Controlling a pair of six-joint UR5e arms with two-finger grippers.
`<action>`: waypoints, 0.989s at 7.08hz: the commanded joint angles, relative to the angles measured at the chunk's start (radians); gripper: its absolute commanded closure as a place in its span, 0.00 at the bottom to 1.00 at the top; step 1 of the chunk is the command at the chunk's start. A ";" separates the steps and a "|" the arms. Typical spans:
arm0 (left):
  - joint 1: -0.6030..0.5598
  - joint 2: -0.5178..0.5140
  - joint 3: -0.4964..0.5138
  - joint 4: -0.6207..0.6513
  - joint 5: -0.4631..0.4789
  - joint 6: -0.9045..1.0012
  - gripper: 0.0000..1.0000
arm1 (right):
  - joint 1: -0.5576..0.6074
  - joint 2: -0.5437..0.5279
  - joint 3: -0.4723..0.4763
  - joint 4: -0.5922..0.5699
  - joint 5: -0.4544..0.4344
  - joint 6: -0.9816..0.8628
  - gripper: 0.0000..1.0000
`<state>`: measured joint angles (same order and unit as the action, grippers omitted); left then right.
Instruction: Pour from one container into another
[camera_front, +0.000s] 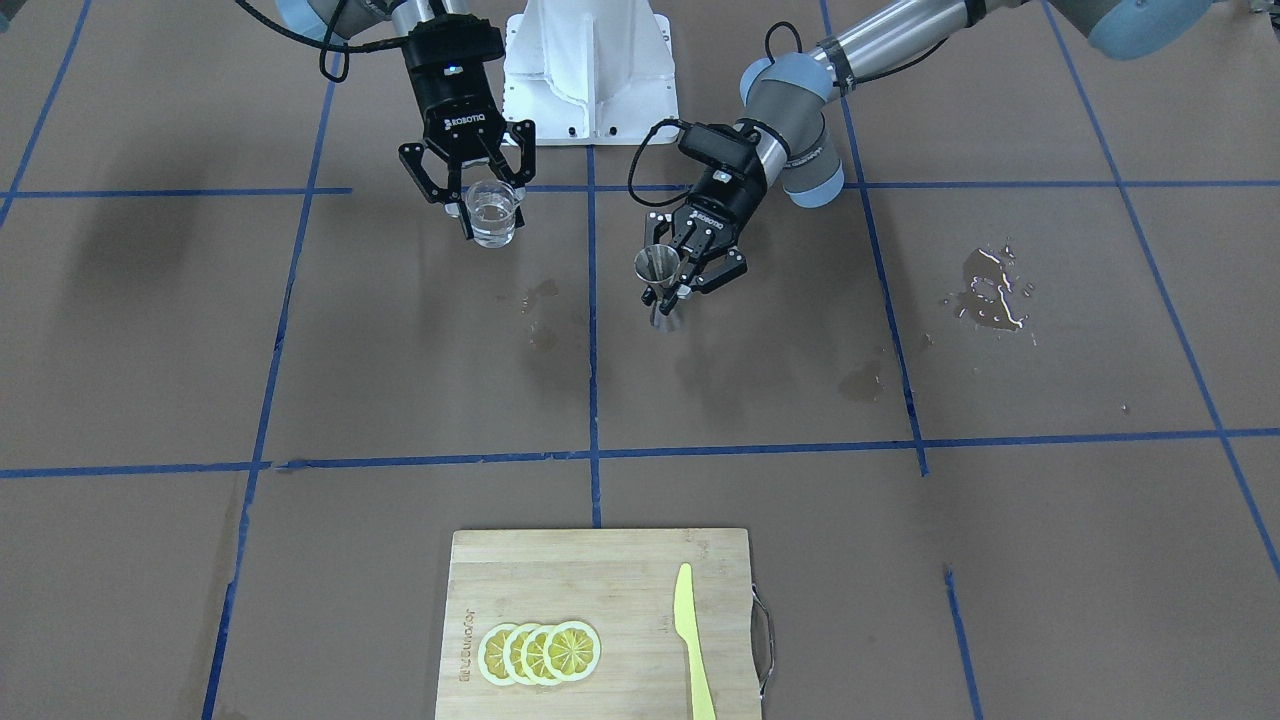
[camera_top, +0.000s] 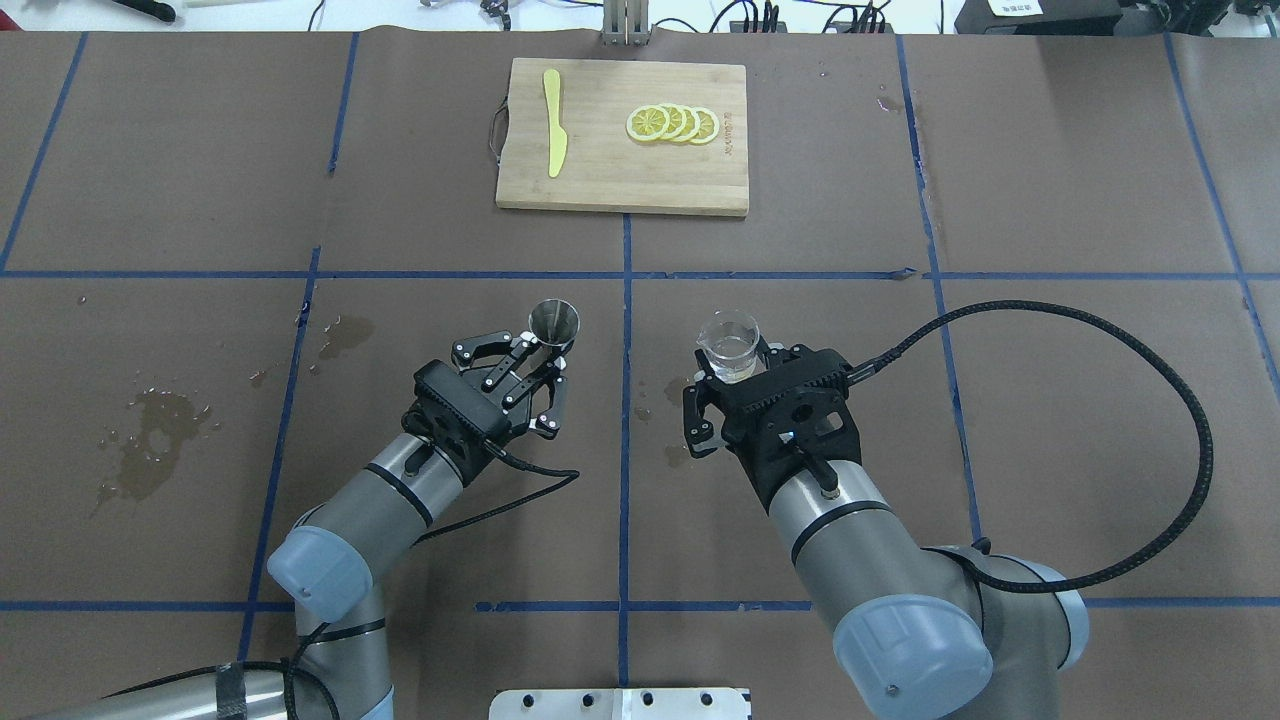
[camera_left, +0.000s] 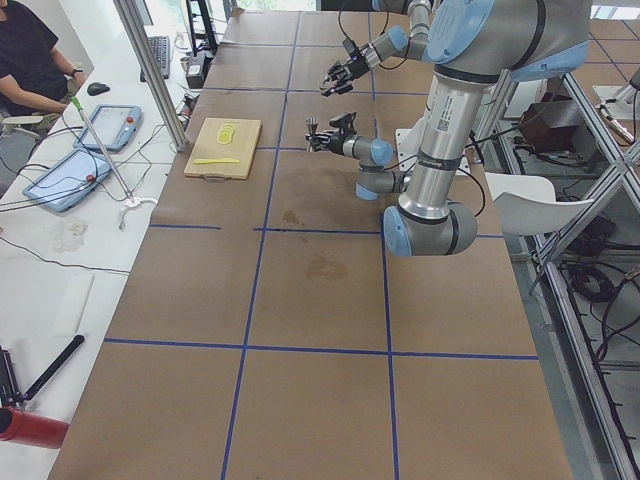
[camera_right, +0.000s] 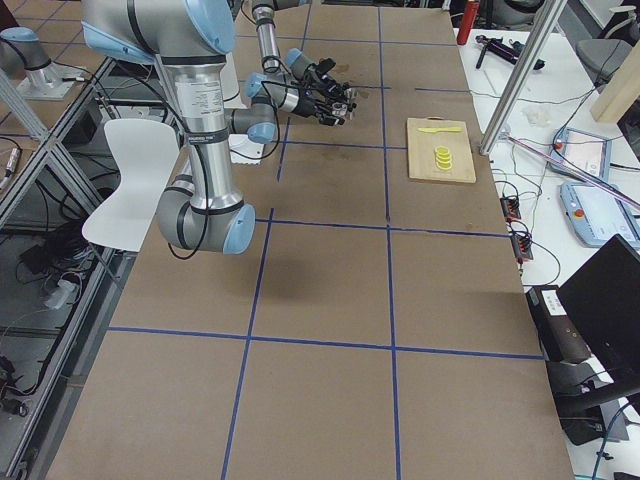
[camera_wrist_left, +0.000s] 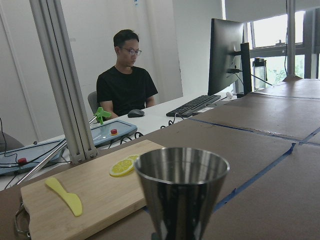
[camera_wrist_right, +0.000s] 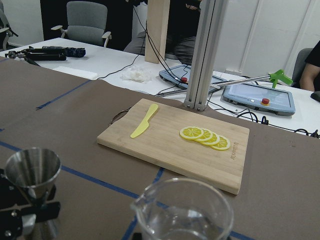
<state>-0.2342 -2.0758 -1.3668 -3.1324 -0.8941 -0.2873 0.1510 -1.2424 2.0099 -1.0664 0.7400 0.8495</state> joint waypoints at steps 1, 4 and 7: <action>0.019 -0.023 0.017 -0.001 0.014 0.002 1.00 | -0.001 0.046 0.015 -0.088 0.009 -0.010 1.00; 0.021 -0.036 0.018 0.000 0.003 0.000 1.00 | 0.012 0.138 0.021 -0.280 0.015 -0.010 1.00; 0.021 -0.078 0.050 0.009 0.001 0.002 1.00 | 0.044 0.204 -0.034 -0.336 0.013 -0.038 1.00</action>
<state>-0.2133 -2.1340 -1.3360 -3.1254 -0.8924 -0.2858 0.1861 -1.0589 1.9916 -1.3868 0.7537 0.8313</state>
